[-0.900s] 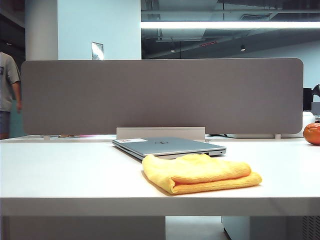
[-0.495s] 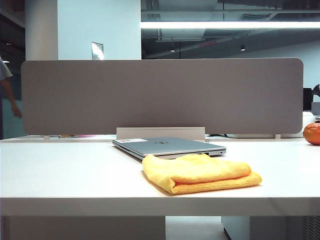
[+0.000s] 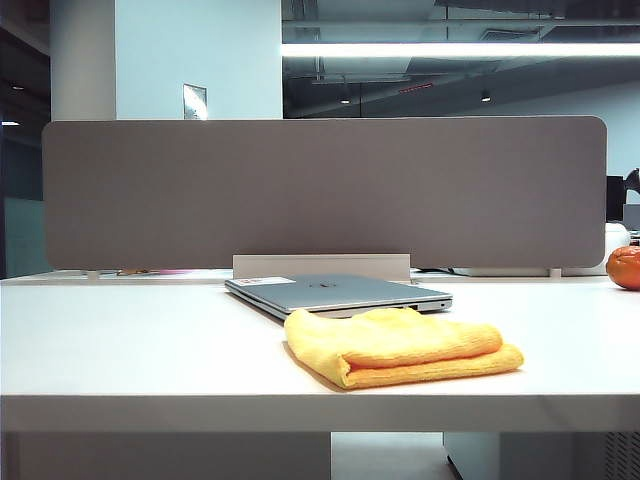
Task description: Pick up the yellow rag and put it over the laptop.
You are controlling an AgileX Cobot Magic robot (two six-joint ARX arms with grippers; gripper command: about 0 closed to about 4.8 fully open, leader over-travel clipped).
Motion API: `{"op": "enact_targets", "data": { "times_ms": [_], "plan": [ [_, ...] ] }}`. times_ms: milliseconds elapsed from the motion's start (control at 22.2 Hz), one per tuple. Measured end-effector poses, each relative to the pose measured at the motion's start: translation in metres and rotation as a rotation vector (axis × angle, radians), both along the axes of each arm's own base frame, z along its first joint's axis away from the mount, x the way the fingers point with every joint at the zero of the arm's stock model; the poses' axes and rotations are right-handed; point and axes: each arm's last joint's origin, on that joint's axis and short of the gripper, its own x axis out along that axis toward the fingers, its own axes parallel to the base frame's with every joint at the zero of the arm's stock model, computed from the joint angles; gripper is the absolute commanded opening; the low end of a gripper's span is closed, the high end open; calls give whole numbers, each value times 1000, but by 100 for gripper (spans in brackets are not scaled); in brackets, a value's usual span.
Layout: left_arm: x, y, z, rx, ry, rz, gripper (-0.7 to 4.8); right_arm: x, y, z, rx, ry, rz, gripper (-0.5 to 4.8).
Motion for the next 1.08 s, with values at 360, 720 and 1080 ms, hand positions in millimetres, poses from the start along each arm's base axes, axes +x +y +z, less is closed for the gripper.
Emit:
{"op": "enact_targets", "data": {
  "times_ms": [360, 720, 1080],
  "plan": [
    [0, 0, 0, 0, 0, 0, -6, 0, 3, 1, 89, 3, 104, -1],
    [0, 0, -3, -1, 32, 0, -6, -7, 3, 31, 126, -39, 109, -1],
    [0, 0, -5, -1, 49, 1, -6, -7, 4, 63, 128, -28, 120, 0]
  ]
}}
